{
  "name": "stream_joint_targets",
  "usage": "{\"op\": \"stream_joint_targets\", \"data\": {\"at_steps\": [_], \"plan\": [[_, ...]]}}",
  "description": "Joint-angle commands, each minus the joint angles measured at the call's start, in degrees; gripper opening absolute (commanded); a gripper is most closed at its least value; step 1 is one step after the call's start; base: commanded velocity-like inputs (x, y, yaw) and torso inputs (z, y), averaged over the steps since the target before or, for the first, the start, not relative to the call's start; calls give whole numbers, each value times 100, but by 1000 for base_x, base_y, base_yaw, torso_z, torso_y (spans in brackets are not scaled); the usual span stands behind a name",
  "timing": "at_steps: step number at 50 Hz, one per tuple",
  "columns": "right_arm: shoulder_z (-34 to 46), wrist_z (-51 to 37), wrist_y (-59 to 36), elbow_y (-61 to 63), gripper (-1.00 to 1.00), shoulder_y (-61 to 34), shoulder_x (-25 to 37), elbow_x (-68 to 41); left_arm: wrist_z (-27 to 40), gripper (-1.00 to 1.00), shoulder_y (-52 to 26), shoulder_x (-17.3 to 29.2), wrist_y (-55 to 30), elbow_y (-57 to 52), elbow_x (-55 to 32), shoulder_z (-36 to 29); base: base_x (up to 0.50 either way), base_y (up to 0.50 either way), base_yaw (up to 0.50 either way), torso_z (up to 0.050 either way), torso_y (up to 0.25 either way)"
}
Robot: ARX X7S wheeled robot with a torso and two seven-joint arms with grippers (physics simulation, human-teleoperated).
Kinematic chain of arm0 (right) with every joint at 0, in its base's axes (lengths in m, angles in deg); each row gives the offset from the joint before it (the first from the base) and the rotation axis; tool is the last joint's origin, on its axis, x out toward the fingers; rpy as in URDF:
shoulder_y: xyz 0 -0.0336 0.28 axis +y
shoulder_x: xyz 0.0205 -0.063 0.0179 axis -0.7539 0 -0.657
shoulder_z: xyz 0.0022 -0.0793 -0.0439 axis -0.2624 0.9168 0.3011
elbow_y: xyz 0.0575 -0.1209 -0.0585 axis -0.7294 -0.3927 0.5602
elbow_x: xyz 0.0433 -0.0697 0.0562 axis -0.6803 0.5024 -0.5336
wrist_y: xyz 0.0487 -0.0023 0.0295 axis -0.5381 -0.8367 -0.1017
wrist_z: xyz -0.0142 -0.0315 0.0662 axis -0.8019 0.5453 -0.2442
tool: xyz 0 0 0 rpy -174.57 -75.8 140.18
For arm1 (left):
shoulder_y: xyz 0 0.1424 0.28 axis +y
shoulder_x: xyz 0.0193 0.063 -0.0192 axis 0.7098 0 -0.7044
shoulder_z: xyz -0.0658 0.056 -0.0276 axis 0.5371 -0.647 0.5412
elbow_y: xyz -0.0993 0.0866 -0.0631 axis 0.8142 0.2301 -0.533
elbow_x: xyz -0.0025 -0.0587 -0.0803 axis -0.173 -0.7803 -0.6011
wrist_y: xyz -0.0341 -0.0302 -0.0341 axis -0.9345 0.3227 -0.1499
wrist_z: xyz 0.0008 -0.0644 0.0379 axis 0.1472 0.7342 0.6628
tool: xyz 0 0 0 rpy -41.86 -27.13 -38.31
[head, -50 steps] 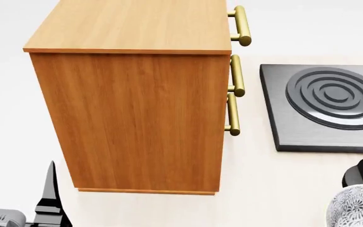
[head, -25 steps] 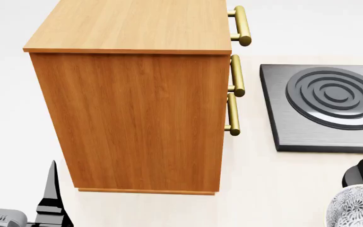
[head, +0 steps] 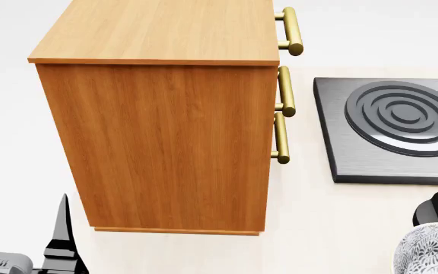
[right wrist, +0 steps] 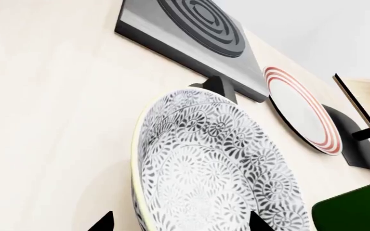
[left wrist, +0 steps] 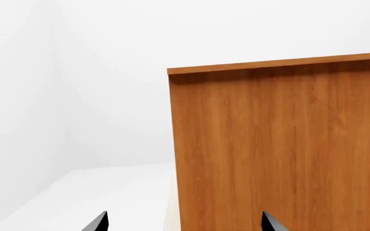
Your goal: Put the bowl on the top of the cabinet.
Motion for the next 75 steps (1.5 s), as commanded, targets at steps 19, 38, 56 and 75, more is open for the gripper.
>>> {"op": "stream_joint_targets", "data": {"at_steps": [19, 38, 56, 75], "plan": [[81, -8, 121, -165, 100, -85, -14, 0, 63, 100, 44, 42, 63, -30, -27, -19, 0, 0, 0, 0, 0], [77, -36, 177, -176, 100, -48, -10, 4, 101, 100, 51, 78, 60, -67, -36, -45, 0, 0, 0, 0, 0], [55, -24, 189, -215, 100, -34, -30, -39, 121, 100, 66, 103, 86, -78, -61, -70, 0, 0, 0, 0, 0], [94, -34, 256, -293, 100, -82, -29, -32, 162, 100, 65, 137, 62, -119, -90, -75, 0, 0, 0, 0, 0]]}}
